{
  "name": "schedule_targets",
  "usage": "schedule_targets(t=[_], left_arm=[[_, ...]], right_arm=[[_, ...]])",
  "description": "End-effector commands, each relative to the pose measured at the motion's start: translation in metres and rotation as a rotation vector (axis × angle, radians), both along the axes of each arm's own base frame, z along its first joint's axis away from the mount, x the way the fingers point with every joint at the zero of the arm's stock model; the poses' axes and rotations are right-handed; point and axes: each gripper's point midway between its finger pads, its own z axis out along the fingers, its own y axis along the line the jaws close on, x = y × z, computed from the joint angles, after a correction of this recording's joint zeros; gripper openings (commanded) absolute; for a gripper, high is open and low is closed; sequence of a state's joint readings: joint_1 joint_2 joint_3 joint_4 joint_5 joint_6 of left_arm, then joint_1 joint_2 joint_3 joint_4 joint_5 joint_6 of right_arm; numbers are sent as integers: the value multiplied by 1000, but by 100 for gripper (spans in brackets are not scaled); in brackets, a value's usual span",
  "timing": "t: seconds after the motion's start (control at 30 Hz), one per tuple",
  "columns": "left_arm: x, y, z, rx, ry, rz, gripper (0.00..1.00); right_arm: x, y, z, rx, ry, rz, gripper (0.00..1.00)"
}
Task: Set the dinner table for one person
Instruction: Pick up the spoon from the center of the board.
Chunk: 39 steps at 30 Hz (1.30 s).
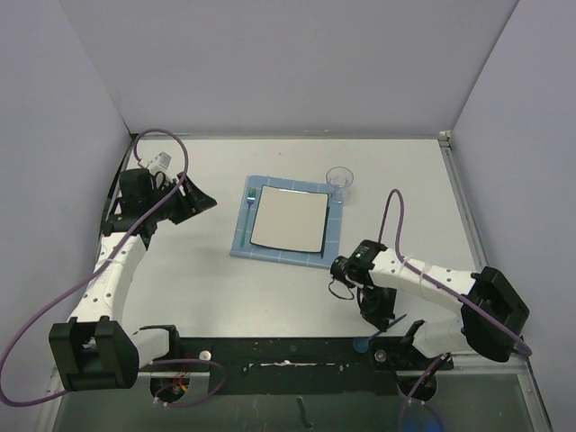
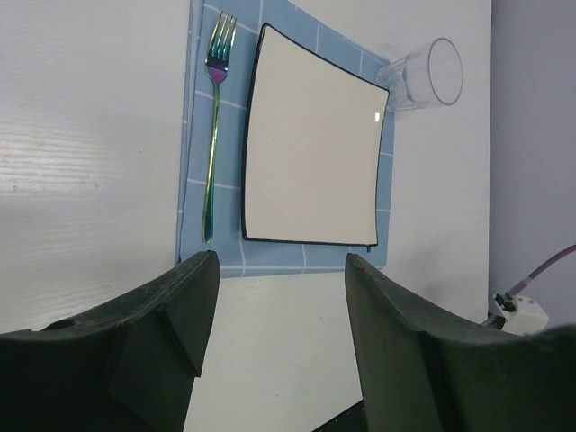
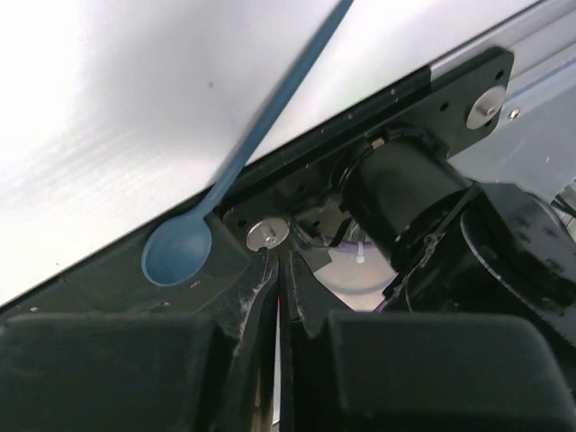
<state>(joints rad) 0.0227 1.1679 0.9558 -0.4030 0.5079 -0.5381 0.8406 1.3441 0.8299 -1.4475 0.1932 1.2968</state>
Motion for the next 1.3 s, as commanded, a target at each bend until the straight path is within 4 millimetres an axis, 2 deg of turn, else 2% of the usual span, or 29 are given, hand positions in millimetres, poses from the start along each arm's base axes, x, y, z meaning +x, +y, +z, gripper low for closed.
schedule_targets(t=[0.0,0.13,0.27,0.4,0.47,0.7,1.0,1.1,1.27], left_arm=[[11,2,19,11,-71,-9,56],[8,2,21,16,-78,-20,56],[4,2,21,26,-82,-31,56],[1,2,20,37,-80,-43,56],[0,3,21,46,-80,-44,56],[1,5,18,49,-74,-34,56],[0,7,13,65,-53,-28,56],[1,9,13,80,-50,-24,56],[2,12,15,94,-45,-13,56]], right_arm=[[-28,7,2,-52,7,-59,0],[-44,17,-8,-133,64,-36,0],[-50,30,-21,-232,85,4,0],[-52,55,-43,-168,74,25,0],[-49,62,-47,-128,51,26,0],[-27,59,-40,-88,-48,32,0],[10,60,-52,-82,-70,68,0],[28,59,-51,-85,-86,73,0],[50,71,-50,-27,-132,98,0]])
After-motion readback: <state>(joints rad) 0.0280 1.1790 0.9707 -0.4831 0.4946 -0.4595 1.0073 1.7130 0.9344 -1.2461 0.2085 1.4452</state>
